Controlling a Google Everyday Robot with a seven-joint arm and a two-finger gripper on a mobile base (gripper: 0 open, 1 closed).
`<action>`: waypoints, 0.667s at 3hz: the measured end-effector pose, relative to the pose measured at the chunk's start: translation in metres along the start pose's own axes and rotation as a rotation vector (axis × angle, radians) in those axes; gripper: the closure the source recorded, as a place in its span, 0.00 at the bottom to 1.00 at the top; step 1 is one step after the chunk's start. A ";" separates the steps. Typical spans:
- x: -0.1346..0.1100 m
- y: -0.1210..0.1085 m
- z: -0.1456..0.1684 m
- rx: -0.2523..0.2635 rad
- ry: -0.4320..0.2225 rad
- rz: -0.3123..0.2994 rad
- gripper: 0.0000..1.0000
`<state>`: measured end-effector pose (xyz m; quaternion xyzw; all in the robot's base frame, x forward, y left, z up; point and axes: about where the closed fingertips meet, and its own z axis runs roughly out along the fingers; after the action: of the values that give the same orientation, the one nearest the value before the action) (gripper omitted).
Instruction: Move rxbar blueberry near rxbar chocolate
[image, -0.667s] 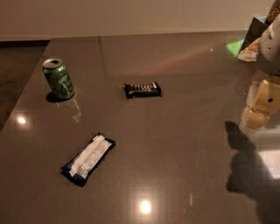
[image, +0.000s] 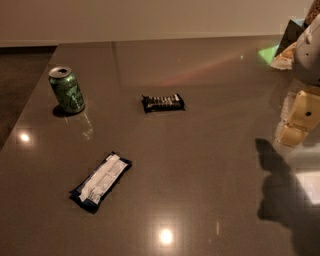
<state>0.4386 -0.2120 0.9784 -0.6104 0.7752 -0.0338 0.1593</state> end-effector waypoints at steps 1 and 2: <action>-0.027 0.011 0.008 -0.041 -0.035 -0.094 0.00; -0.072 0.030 0.023 -0.093 -0.086 -0.235 0.00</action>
Offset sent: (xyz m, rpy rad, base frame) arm -0.0137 0.1450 -0.0352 0.0529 0.0854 0.4747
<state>0.4324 -0.1320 0.9640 -0.7045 0.6917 0.0100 0.1586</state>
